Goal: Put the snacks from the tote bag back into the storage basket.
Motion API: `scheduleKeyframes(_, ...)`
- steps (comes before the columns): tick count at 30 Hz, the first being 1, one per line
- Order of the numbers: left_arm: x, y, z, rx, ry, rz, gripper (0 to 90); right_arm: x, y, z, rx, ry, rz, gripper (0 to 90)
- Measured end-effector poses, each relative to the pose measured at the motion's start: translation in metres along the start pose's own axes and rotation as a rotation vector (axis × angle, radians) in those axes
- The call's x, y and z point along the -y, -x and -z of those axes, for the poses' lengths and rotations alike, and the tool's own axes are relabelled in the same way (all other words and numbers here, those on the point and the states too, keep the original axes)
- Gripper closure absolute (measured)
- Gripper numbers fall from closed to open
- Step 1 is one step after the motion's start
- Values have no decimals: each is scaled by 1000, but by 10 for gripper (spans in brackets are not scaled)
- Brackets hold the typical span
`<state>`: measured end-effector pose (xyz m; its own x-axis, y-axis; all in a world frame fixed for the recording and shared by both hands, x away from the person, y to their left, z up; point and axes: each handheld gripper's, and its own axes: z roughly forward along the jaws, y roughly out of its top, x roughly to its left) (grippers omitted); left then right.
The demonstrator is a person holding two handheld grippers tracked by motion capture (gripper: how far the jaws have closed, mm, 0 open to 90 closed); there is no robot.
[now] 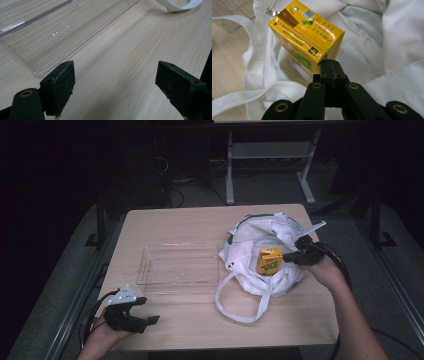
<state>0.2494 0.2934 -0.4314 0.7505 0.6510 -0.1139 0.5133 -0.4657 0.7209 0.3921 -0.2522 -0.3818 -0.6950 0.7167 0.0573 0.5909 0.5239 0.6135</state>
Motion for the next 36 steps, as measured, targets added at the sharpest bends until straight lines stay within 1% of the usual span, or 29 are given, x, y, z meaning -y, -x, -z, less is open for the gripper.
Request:
scheduleKeyframes(2,0,0,0,1,2,2,156,0,0,1,3,5,-2,897)
scheduleKeyframes(3,0,0,0,1,4,2,156,1,-1,6,-2,12,-5,897)
scheduleKeyframes(5,0,0,0,1,1,2,156,1,-2,8,1,10,1,897)
scheduleKeyframes(7,0,0,0,1,2,2,156,0,-5,14,-6,15,10,897)
scheduleKeyframes(8,0,0,0,1,1,-1,156,-1,-10,20,-11,16,28,897)
scheduleKeyframes(9,0,0,0,1,1,-1,156,-1,-10,20,-11,16,28,897)
scheduleKeyframes(10,-1,0,-1,2,0,-5,156,-5,-17,25,-16,23,57,889)
scheduleKeyframes(11,-1,0,-1,2,-1,-4,156,-7,-18,26,-15,25,70,867)
scheduleKeyframes(12,-1,0,-1,2,-1,-5,156,-10,-20,27,-17,26,79,828)
scheduleKeyframes(13,-1,0,-1,2,-1,-5,156,-10,-20,27,-17,26,79,828)
scheduleKeyframes(14,-2,1,-1,3,0,-8,156,-13,-21,28,-21,27,89,808)
scheduleKeyframes(17,-2,1,-1,3,2,-9,156,-23,-22,28,-23,2,110,761)
scheduleKeyframes(18,-2,1,0,4,2,-4,156,-28,-22,26,-30,-12,118,756)
scheduleKeyframes(21,0,-1,0,2,8,-4,156,-31,-25,21,-77,-37,145,853)
scheduleKeyframes(22,0,-1,0,2,8,-4,156,-31,-25,21,-77,-37,145,853)
scheduleKeyframes(23,0,-1,1,2,6,-2,156,-32,-29,16,-109,-51,162,895)
scheduleKeyframes(25,0,-2,1,2,5,-3,156,-31,-34,7,-132,-82,178,896)
scheduleKeyframes(26,0,-1,1,3,6,-3,156,-30,-37,2,-134,-93,197,897)
scheduleKeyframes(27,0,-1,1,3,6,-3,156,-30,-37,2,-134,-93,197,897)
scheduleKeyframes(28,0,-1,1,4,5,-4,156,-29,-39,-4,-133,-100,207,896)
scheduleKeyframes(29,0,0,1,4,5,-3,156,-28,-41,-8,-134,-103,211,896)
scheduleKeyframes(30,0,-1,1,4,4,-3,156,-26,-44,-18,-131,-106,217,897)
scheduleKeyframes(31,0,-1,0,5,3,-2,156,-25,-46,-22,-129,-108,219,897)
scheduleKeyframes(33,0,-1,0,5,2,0,156,-23,-48,-29,-116,-123,220,897)
scheduleKeyframes(34,0,-1,0,5,4,0,156,-23,-49,-33,-98,-132,232,898)
scheduleKeyframes(36,0,-1,0,6,3,0,156,-23,-51,-38,-80,-138,235,898)
